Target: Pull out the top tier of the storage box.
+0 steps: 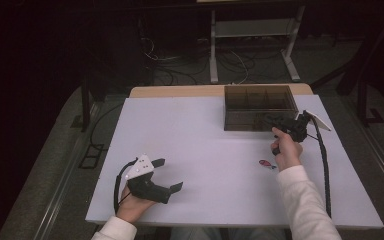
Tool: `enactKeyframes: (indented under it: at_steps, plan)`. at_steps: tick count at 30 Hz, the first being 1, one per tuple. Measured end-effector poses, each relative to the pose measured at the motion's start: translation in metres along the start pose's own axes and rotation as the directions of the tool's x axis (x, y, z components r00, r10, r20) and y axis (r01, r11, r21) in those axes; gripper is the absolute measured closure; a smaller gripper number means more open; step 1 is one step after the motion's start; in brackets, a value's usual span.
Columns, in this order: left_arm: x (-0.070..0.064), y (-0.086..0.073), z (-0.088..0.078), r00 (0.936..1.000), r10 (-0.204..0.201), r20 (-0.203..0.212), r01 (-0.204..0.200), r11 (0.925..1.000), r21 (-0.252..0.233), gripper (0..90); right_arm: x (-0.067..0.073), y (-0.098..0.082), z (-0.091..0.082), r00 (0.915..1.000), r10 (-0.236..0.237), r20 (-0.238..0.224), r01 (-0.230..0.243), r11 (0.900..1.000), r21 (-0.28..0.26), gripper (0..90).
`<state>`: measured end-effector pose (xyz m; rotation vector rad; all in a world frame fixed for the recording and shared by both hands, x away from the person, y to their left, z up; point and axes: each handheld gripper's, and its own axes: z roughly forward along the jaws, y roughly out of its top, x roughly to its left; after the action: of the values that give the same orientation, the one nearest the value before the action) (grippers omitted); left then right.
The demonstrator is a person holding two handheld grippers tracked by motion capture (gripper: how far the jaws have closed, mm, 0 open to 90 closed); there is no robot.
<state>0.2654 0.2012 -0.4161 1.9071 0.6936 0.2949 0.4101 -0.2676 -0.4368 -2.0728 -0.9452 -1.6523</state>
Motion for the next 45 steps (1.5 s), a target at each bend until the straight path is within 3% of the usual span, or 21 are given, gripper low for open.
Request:
enactKeyframes:
  at_steps: [17,28,37,40,45]
  plan:
    - [0.000,0.000,0.000,1.0000,0.001,0.001,-0.001,1.0000,0.002,0.0,-0.001,-0.013,-0.011,0.9997,-0.023,0.008,0.023,1.000,-0.014,81.0]
    - [0.000,0.000,0.001,1.0000,0.003,0.003,-0.003,1.0000,0.004,0.0,-0.004,-0.012,-0.012,0.9999,-0.009,-0.013,0.009,1.000,-0.001,80.6]
    - [0.000,0.000,0.001,1.0000,0.005,0.003,-0.005,1.0000,0.006,0.0,-0.003,-0.012,-0.014,0.9996,-0.027,-0.005,0.027,1.000,-0.001,79.6]
    - [0.000,0.000,0.001,1.0000,0.005,0.003,-0.005,1.0000,0.007,0.0,-0.002,-0.011,-0.017,0.9996,-0.027,-0.009,0.027,1.000,-0.011,74.6]
    - [0.000,0.000,0.001,1.0000,0.005,0.003,-0.005,1.0000,0.006,0.0,0.001,-0.009,-0.024,0.9973,-0.073,0.004,0.074,0.997,-0.032,70.1]
